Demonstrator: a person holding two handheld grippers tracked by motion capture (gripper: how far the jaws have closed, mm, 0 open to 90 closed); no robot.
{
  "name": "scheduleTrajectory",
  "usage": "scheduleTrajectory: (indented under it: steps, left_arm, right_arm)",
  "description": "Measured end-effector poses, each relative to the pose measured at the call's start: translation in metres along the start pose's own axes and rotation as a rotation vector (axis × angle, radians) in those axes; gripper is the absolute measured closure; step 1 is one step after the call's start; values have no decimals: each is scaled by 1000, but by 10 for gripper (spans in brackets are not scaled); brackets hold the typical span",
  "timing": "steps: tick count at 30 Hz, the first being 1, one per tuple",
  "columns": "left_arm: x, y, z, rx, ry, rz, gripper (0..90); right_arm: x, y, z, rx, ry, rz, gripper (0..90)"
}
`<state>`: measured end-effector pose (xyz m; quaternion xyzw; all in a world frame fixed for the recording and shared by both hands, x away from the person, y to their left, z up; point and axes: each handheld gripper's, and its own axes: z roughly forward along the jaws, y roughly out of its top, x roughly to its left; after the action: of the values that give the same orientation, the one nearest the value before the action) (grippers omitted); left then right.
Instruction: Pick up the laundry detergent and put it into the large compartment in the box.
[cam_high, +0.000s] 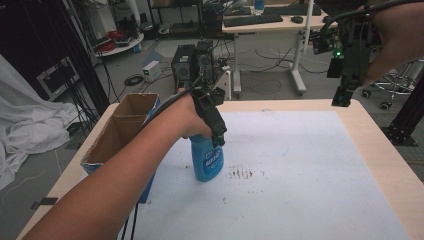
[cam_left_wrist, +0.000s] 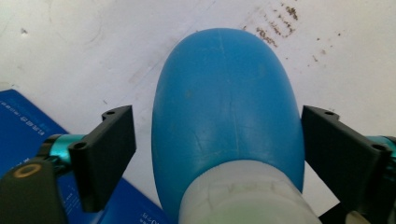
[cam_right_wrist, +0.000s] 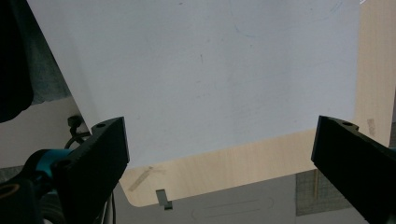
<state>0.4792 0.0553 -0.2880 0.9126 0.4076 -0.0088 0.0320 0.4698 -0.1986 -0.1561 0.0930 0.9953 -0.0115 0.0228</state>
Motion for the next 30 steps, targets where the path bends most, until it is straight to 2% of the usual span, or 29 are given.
scheduleTrajectory:
  steps: [7, 13, 14, 15, 30]
  left_arm:
    - [-1, 0, 0, 1, 4, 4, 188]
    - [-2, 1, 1, 0, 12, 10, 208]
    - [-2, 1, 1, 1, 9, 7, 211]
    - [-2, 1, 1, 3, 7, 12, 223]
    - [-3, 1, 0, 5, 14, 19, 308]
  right_arm:
    - [0, 2, 0, -2, -1, -9, 31]
    - [0, 1, 1, 3, -1, 1, 31]
    - [-1, 1, 2, 7, -4, -22, 31]
    - [0, 1, 2, 6, -1, 2, 31]
    - [0, 3, 4, 4, 4, -4, 31]
